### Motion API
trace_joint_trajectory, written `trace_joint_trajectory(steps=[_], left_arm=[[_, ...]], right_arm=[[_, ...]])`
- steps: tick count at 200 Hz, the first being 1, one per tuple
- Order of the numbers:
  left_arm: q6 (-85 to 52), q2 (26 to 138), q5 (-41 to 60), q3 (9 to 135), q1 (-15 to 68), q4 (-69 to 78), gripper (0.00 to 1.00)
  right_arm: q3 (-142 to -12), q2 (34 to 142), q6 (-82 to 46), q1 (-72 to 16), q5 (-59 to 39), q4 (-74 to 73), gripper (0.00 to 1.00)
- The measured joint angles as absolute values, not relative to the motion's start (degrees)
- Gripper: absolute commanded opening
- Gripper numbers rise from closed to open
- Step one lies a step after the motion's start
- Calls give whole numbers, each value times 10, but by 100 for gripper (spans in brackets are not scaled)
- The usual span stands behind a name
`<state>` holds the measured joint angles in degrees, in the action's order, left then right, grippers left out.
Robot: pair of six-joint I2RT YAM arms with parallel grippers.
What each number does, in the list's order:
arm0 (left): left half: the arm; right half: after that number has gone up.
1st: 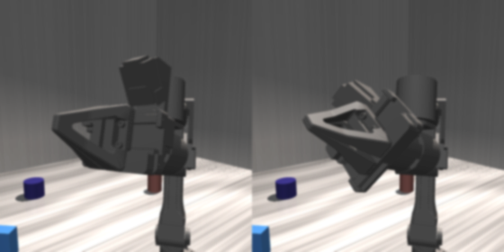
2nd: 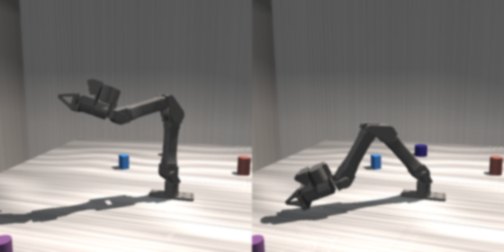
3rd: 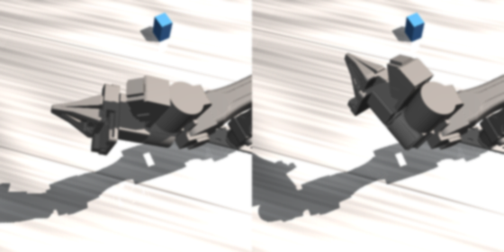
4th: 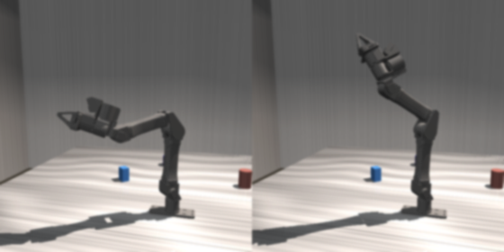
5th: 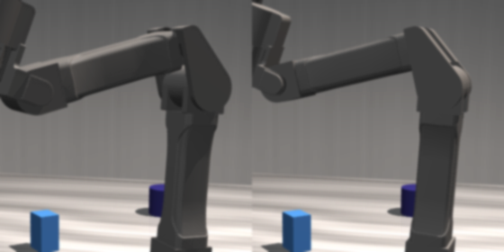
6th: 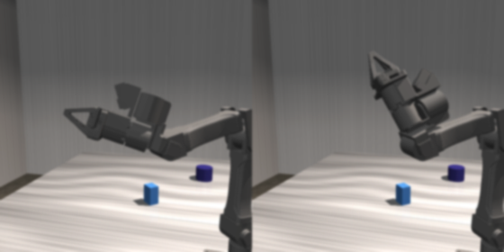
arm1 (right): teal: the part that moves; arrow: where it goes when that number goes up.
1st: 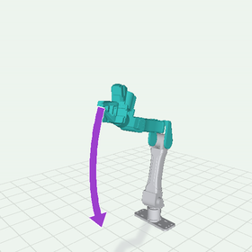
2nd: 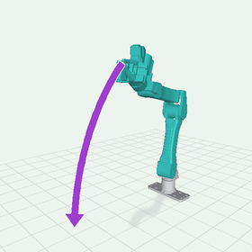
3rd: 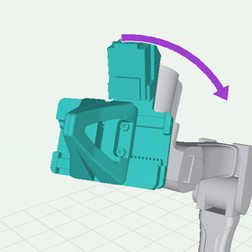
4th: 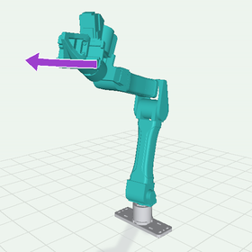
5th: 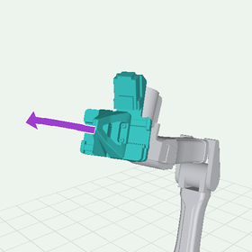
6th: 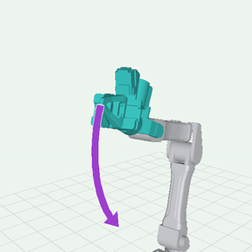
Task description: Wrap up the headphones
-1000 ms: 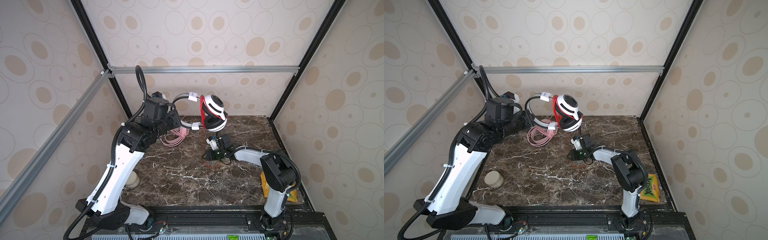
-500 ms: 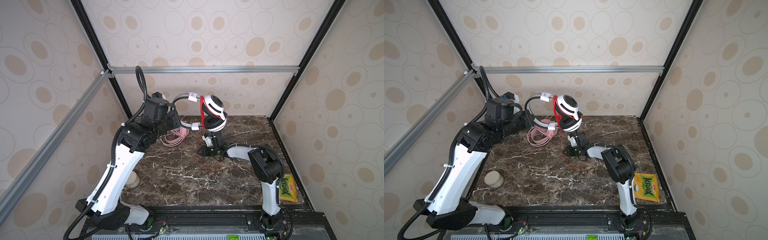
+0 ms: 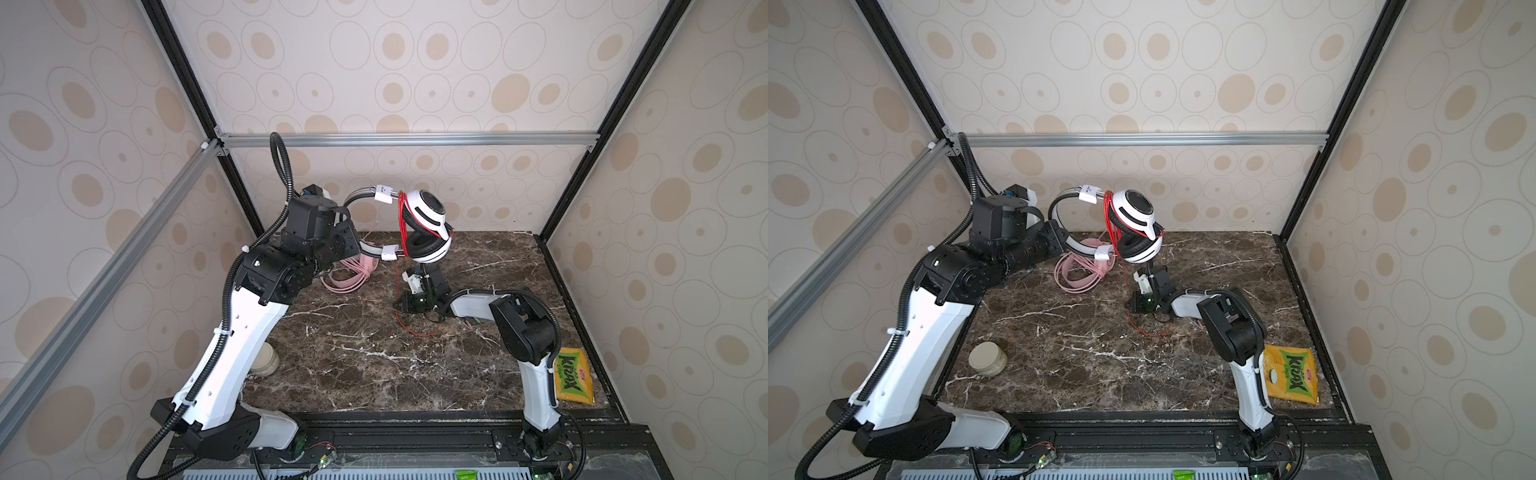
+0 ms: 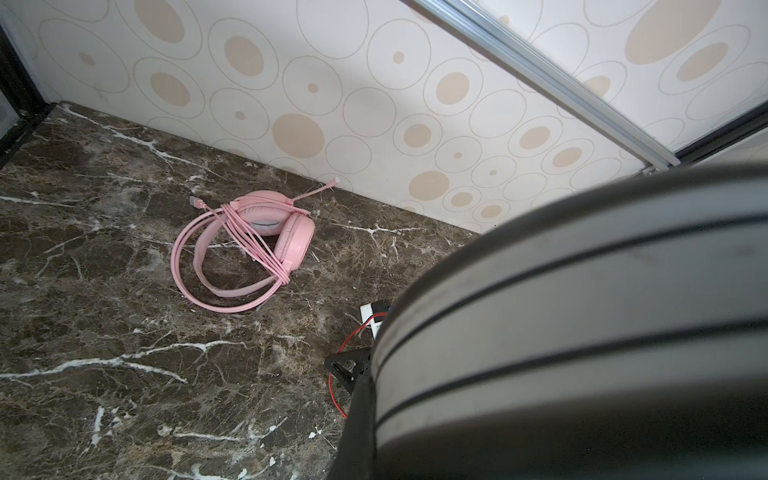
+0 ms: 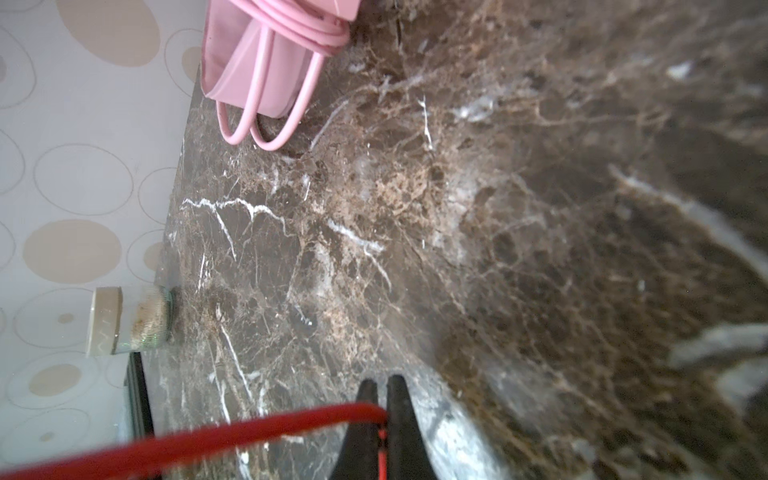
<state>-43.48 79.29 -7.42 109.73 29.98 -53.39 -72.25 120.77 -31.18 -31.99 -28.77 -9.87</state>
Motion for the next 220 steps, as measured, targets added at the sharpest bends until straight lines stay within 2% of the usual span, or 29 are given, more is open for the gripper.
trace_joint_trajectory(steps=[38,113,220], left_arm=[[-470,801,-87,1108,276,-538,0],[-534,857,-119,1148,230,-510,0],[-579,897,-76,1164,180,-498,0]], right_arm=[[-681,1165,-296,-320,-286,-25,0],[-642,945,-218,-334,-272,205,0],[-640,853,-143,-415,-198,393,0]])
